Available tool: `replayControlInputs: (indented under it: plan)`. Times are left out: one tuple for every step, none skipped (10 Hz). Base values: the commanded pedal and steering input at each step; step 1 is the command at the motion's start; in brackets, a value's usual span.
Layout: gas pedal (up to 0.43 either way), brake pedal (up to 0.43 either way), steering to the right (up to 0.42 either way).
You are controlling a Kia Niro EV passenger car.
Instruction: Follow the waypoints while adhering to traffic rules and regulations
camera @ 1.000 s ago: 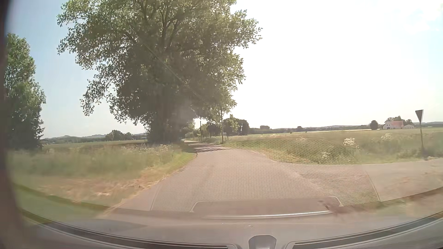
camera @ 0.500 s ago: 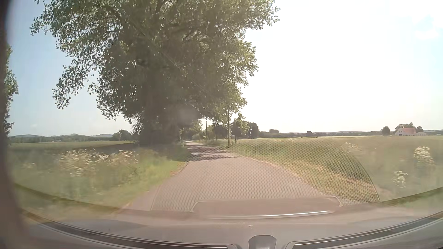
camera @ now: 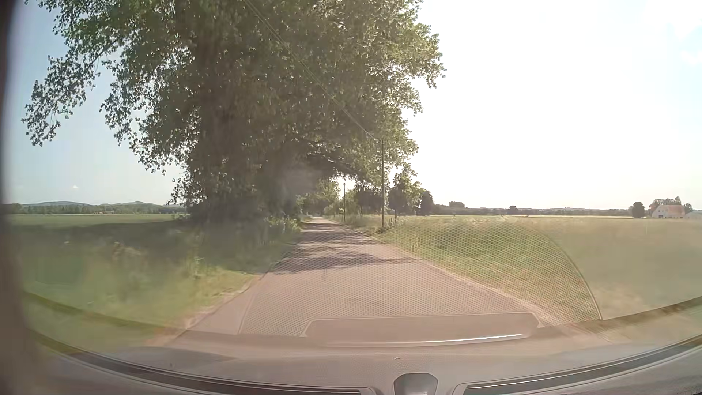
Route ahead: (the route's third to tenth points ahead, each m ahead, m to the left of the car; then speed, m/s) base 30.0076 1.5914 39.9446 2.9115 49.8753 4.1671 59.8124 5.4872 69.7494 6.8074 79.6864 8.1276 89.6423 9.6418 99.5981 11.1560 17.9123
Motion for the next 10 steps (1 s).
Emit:
replayControlInputs:
  plan:
    - [0.398,0.006,-0.032]
    - [0.398,0.006,-0.029]
    - [0.398,0.006,-0.026]
    - [0.398,0.006,-0.026]
    - [0.39,0.006,-0.026]
    - [0.37,0.006,-0.026]
    - [0.37,0.006,-0.026]
    - [0.37,0.006,-0.027]
    - [0.37,0.006,-0.027]
    - [0.37,0.006,-0.027]
